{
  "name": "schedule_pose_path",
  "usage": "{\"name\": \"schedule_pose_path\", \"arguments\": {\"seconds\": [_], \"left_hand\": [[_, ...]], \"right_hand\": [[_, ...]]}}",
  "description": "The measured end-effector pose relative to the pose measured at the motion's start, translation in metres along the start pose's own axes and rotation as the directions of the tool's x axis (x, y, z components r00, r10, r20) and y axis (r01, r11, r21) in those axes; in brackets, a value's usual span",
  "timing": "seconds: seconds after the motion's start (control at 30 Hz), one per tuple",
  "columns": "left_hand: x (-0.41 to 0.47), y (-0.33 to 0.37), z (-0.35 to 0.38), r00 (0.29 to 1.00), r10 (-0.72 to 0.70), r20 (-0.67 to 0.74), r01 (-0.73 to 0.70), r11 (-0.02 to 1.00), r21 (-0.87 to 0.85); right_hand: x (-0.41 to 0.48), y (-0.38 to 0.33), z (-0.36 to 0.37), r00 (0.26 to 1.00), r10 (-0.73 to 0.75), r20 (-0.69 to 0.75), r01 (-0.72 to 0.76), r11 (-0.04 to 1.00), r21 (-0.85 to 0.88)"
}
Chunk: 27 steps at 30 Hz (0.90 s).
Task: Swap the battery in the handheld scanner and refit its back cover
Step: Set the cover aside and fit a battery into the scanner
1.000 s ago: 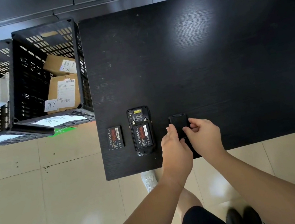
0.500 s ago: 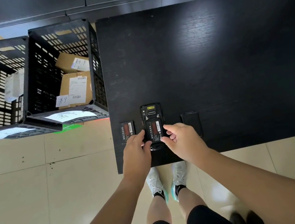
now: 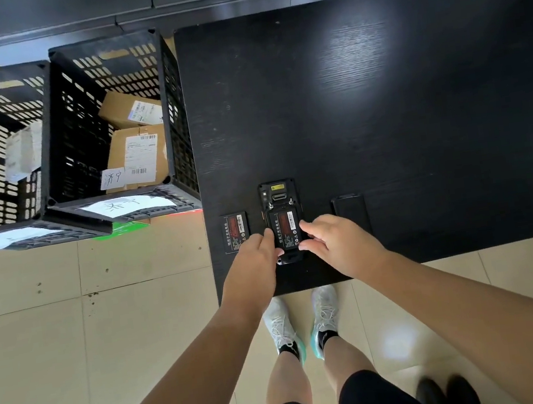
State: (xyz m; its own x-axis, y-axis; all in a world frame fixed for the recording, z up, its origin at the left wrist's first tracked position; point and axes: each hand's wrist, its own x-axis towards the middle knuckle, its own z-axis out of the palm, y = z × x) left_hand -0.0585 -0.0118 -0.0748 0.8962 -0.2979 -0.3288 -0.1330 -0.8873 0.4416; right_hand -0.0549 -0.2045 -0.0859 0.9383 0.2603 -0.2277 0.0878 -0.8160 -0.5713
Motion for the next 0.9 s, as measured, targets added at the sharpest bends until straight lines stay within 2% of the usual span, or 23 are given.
{"name": "schedule_pose_path", "arguments": {"seconds": [0.07,0.13,0.3,0.4,0.57,0.77,0.83,0.9], "left_hand": [[-0.002,-0.002,-0.001,0.996,0.085,0.012,-0.086,0.987,0.137],[-0.003,-0.007,0.006,0.984,0.172,-0.035,-0.156,0.950,0.271],[0.001,-0.016,0.013,0.937,0.332,-0.106,-0.261,0.869,0.420],[0.004,-0.019,0.011,0.917,0.378,-0.128,-0.282,0.841,0.462],[0.004,-0.021,0.019,0.906,0.390,-0.162,-0.279,0.842,0.462],[0.001,-0.020,0.018,0.924,0.336,-0.182,-0.264,0.906,0.331],[-0.001,-0.018,0.023,0.938,0.277,-0.210,-0.221,0.941,0.255],[0.000,-0.014,0.027,0.941,0.233,-0.245,-0.193,0.965,0.175]], "right_hand": [[-0.001,0.000,0.003,0.999,-0.036,0.003,0.036,0.997,-0.072],[-0.004,0.000,0.007,0.997,-0.071,-0.043,0.064,0.987,-0.148],[-0.006,-0.005,0.014,0.982,-0.152,-0.113,0.108,0.941,-0.321],[-0.005,-0.006,0.010,0.981,-0.169,-0.094,0.132,0.942,-0.308],[-0.008,0.000,0.006,0.979,-0.187,-0.077,0.161,0.952,-0.260],[-0.009,-0.002,0.014,0.982,-0.157,-0.106,0.129,0.964,-0.234],[-0.012,-0.006,0.019,0.988,-0.092,-0.127,0.073,0.986,-0.148],[-0.015,-0.016,0.025,0.984,0.043,-0.171,-0.041,0.999,0.013]]}}
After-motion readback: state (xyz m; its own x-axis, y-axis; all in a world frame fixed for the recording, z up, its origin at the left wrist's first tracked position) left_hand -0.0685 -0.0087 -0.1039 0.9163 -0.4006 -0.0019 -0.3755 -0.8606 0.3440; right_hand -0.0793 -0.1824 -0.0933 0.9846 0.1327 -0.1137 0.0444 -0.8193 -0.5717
